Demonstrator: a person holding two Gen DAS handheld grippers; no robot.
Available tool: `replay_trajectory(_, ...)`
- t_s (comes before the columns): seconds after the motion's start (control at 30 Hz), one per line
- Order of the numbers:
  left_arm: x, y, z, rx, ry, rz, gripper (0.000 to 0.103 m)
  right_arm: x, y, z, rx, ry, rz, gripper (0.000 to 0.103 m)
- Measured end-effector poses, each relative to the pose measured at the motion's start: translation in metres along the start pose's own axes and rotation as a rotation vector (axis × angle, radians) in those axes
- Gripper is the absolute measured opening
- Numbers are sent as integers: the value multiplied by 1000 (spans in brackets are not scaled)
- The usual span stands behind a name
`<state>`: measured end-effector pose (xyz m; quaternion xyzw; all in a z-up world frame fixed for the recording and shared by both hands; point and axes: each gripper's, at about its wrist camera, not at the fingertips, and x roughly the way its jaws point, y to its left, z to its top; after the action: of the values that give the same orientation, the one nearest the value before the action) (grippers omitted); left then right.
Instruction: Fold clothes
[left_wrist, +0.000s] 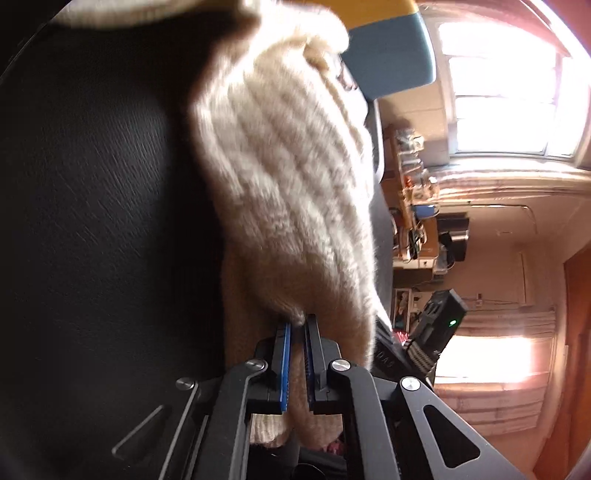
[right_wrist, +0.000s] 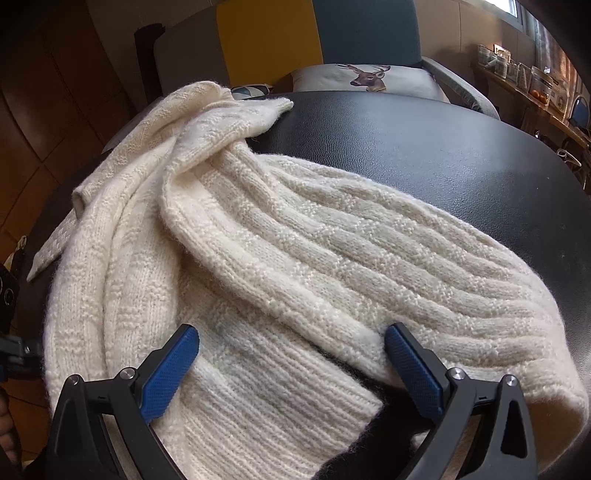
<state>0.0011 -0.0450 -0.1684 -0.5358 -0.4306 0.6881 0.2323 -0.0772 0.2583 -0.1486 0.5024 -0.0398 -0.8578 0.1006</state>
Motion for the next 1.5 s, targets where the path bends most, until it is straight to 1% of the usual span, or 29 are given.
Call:
replay_trajectory(0.07, -18, 5, 6, 16, -31, 6, 7, 1, 2, -1, -14, 2, -3, 103)
replay_trajectory(0.13, -29, 11, 10, 23, -34, 18, 9, 3, 8, -4, -36, 0, -32, 103)
replay_trajectory(0.17, -34, 14, 11, 24, -35, 22, 15, 4, 12, -5, -47, -1, -47, 103)
replay_trajectory(0.2, -35, 15, 10, 9, -34, 14, 27, 5, 14, -5, -50, 0, -57, 103)
replay_trajectory(0.23, -31, 15, 9, 1, -20, 5, 33, 6, 16, -4, -44, 3, -61, 103)
replay_trajectory(0.3, -22, 15, 6, -15, 7, -14, 50, 8, 19, -2, -33, 10, -69, 103)
replay_trajectory(0.33, -15, 13, 8, -22, 17, -18, 51, 8, 20, -2, -29, 12, -71, 103)
replay_trajectory(0.4, -6, 7, 4, 2, 16, 29, 54, 6, 22, -5, -26, 13, -73, 103)
replay_trajectory(0.43, 2, 2, 5, 21, 13, 60, 54, 6, 23, -6, -26, 13, -74, 103)
replay_trajectory(0.5, -3, 7, 2, 43, -2, 71, 53, 7, 27, -7, -33, 10, -77, 103)
replay_trajectory(0.53, -1, 0, 4, 69, -6, 96, 43, 8, 28, -7, -38, 10, -78, 103)
replay_trajectory(0.57, -2, -6, 6, 95, -15, 130, 16, 9, 30, -8, -43, 10, -78, 103)
replay_trajectory(0.67, -21, -14, 20, 120, -51, 112, 12, 10, 36, -9, -57, 20, -77, 103)
replay_trajectory(0.73, -45, -15, 29, 156, -108, 139, 9, 11, 41, -10, -80, 29, -83, 103)
replay_trajectory(0.77, -57, -11, 35, 166, -131, 165, 9, 9, 43, -14, -88, 31, -86, 103)
replay_trajectory(0.83, -73, 2, 43, 182, -116, 243, 10, 7, 46, -19, -94, 32, -85, 103)
replay_trajectory(0.9, -86, 17, 52, 182, -110, 337, 14, 5, 49, -23, -98, 37, -83, 103)
replay_trajectory(0.93, -94, 23, 55, 187, -118, 364, 14, 2, 50, -25, -97, 53, -83, 103)
replay_trajectory(1.03, -131, 32, 57, 198, -177, 347, 16, -13, 42, -11, -59, 43, -45, 98)
replay_trajectory(1.07, -143, 33, 58, 203, -202, 342, 22, -20, 40, -6, -45, 25, -23, 98)
replay_trajectory(1.1, -153, 27, 64, 219, -251, 340, 31, -28, 41, -1, -34, -2, 9, 98)
replay_trajectory(1.13, -161, 21, 70, 235, -298, 344, 37, -34, 42, 5, -24, -25, 43, 98)
replay_trajectory(1.17, -161, 9, 78, 254, -334, 374, 45, -38, 42, 13, -14, -44, 78, 98)
replay_trajectory(1.23, -162, -10, 97, 286, -385, 413, 47, -42, 41, 29, 3, -70, 149, 98)
replay_trajectory(1.3, -158, -24, 120, 318, -388, 402, 49, -38, 41, 48, 23, -93, 201, 98)
replay_trajectory(1.33, -146, -35, 128, 335, -390, 405, 51, -37, 41, 56, 32, -105, 212, 98)
replay_trajectory(1.4, -124, -49, 144, 360, -374, 437, 52, -22, 41, 72, 63, -88, 162, 98)
replay_trajectory(1.47, -111, -52, 157, 360, -350, 424, 52, 6, 34, 83, 95, -19, 134, 97)
replay_trajectory(1.5, -105, -53, 163, 363, -336, 417, 52, 20, 32, 85, 99, 7, 126, 90)
